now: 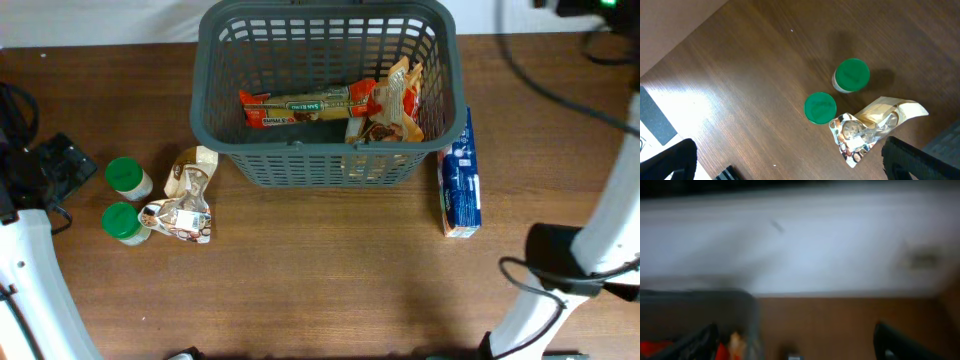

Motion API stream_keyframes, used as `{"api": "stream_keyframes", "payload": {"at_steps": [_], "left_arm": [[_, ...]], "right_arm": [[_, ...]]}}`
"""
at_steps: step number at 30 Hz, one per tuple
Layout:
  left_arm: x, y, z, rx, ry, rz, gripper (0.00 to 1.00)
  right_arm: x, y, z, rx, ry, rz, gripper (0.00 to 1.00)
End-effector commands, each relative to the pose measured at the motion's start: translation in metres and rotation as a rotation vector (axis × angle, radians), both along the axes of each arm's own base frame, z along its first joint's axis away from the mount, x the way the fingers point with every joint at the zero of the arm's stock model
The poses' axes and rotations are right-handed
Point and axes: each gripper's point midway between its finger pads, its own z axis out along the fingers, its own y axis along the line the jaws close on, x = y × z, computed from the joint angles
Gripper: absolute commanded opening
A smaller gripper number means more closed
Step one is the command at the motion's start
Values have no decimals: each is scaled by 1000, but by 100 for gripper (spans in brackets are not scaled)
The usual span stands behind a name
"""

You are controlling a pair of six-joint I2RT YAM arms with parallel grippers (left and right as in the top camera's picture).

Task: Pack container
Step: 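Grasp the blue box with the right gripper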

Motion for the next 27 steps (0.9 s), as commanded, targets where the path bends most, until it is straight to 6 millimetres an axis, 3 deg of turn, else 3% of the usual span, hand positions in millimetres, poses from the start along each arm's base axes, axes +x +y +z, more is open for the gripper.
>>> {"api": "stream_keyframes", "payload": {"at_steps": [1, 4, 8, 14, 23, 27], "left_arm": [[1, 1, 3, 6, -4, -10, 99], [1, 1, 3, 6, -3, -10, 99], [1, 1, 3, 6, -4, -10, 99], [1, 1, 3, 6, -4, -10, 99], [1, 1, 3, 6, -3, -10, 99], [1, 1, 3, 6, -4, -10, 99]], "right_arm": [[18, -54, -109, 198, 322, -192, 87], [5, -62, -169, 273, 539, -223, 81], [-11, -40, -249, 336, 825, -199, 80], [-26, 0, -329, 293, 1033, -57, 82], [-47, 36, -402, 279, 1155, 35, 85], [-57, 43, -423, 307, 1182, 47, 79]]}}
